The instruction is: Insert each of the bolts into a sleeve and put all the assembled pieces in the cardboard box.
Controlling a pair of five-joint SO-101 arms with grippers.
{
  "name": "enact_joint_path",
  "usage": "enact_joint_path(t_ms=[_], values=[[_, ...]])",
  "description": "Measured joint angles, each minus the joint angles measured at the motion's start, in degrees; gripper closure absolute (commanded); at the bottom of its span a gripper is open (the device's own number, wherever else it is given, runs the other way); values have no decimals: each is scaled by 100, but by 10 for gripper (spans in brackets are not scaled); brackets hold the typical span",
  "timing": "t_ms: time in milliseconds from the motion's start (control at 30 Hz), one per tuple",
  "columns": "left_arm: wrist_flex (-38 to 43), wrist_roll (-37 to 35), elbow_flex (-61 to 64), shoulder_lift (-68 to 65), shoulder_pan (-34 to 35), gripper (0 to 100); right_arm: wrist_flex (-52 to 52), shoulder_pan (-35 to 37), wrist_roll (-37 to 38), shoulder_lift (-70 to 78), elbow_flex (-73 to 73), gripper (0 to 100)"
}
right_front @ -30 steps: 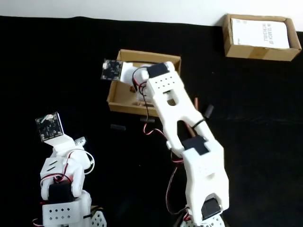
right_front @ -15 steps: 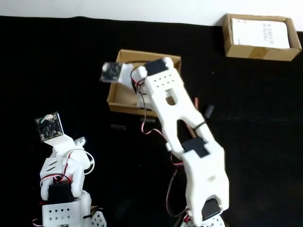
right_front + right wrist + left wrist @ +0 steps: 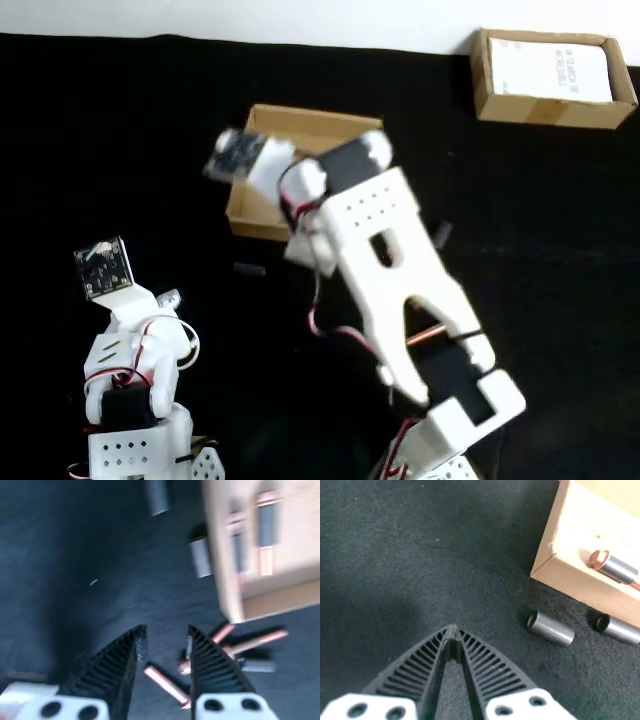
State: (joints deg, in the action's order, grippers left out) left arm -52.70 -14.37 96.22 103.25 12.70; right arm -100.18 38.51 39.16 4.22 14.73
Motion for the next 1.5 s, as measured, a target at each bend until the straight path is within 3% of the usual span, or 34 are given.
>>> enact_joint_path(t_ms=[300, 533, 1400, 1500], values=[[0, 0, 0, 0, 0, 992, 1925, 114, 0, -18, -2004, 885], [0, 0, 0, 0, 0, 992, 3138, 97, 0, 88, -2646, 885], [0, 0, 0, 0, 149, 992, 3349, -308, 457, 2954, -642, 888], [0, 0, 0, 0, 149, 992, 3341, -308, 457, 3086, -492, 969]])
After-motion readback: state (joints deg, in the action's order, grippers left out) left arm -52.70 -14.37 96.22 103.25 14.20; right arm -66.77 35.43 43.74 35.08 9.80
